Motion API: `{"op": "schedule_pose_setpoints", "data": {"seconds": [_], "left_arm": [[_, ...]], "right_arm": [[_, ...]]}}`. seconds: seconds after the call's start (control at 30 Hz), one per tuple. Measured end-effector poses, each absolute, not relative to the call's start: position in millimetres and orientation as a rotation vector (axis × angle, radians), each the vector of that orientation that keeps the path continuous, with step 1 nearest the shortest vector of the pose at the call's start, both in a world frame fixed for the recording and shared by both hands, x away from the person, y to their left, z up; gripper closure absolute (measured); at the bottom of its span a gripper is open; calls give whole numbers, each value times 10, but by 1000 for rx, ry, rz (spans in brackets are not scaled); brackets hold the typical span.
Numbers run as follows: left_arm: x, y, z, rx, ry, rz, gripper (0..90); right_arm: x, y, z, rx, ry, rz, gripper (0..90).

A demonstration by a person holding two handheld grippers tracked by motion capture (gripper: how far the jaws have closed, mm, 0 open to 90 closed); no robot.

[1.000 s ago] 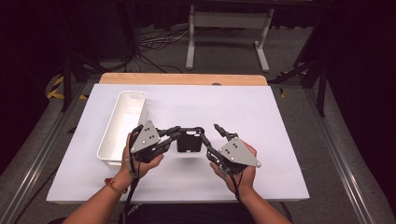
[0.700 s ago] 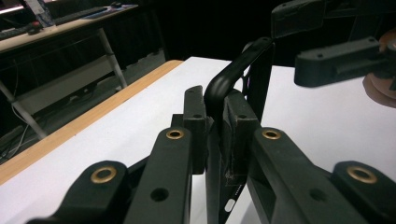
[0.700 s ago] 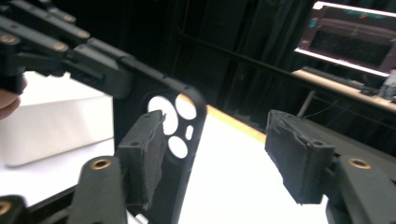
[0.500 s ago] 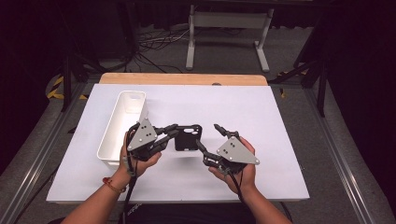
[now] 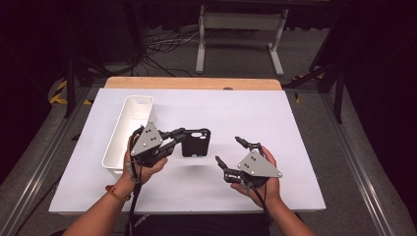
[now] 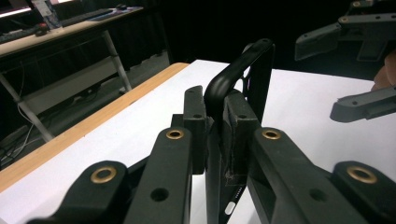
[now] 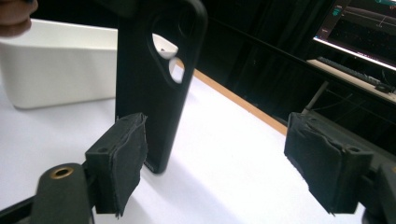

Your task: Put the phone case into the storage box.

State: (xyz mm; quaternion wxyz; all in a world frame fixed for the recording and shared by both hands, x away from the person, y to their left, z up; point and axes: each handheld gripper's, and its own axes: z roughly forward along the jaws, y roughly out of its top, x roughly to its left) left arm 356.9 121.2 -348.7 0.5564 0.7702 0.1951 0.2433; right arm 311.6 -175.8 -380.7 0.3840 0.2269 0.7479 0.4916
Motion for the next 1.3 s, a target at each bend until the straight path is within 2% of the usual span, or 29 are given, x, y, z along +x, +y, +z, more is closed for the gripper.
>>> {"op": "schedule_pose_setpoints", "data": {"seconds": [0.57,1.3], "left_arm": [[3578,1338,-3401,1794,444,603,823],[3519,1622,-3203,1723,450,642,823]], "right_arm": [[3072,-2105,-4189,679,1938,1183,212],[3095,-2097,-4237,644,1959,1188,193]]}}
